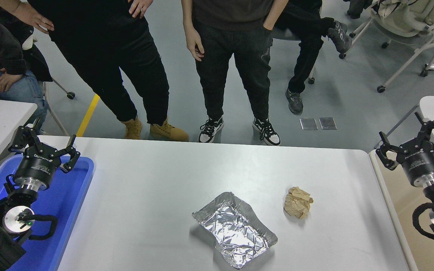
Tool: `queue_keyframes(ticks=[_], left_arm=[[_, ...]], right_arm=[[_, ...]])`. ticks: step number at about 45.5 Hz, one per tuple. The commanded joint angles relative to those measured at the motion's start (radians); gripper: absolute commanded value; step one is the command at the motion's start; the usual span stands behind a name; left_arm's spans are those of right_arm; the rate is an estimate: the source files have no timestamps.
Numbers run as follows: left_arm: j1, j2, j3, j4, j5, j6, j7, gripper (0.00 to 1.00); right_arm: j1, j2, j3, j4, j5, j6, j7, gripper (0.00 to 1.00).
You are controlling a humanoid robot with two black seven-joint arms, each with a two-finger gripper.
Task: Clean the table surface
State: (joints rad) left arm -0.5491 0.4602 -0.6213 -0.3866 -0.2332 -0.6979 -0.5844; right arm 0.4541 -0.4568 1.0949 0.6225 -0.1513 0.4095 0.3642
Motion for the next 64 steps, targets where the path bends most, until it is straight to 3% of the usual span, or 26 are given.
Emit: queue_keyframes(ticks=[1, 13, 29, 45, 64], left_arm=[[0.000, 0.000, 0.000, 0.000, 0.000, 0.000, 0.000, 1.00], [0.000, 0.000, 0.000, 0.000, 0.000, 0.000, 0.000, 1.00], [0.000, 0.000, 0.000, 0.000, 0.000, 0.000, 0.000, 1.00], [0.000, 0.000, 0.000, 0.000, 0.000, 0.000, 0.000, 1.00], [0.000, 0.000, 0.000, 0.000, 0.000, 0.000, 0.000, 1.00]], right_arm=[[0.008, -0.017, -0.027, -0.004, 0.013, -0.003, 0.001, 0.99], [0.074, -0.120, -0.231, -0.029, 0.013, -0.003, -0.001, 0.99], [0.308, -0.252, -0.661, 0.011, -0.010, 0.011, -0.008, 0.99], [0.599, -0.295, -1.033, 0.013, -0.358, 0.032, -0.007, 0.99], [0.893, -0.281, -1.322, 0.081, -0.550, 0.124, -0.002, 0.99]])
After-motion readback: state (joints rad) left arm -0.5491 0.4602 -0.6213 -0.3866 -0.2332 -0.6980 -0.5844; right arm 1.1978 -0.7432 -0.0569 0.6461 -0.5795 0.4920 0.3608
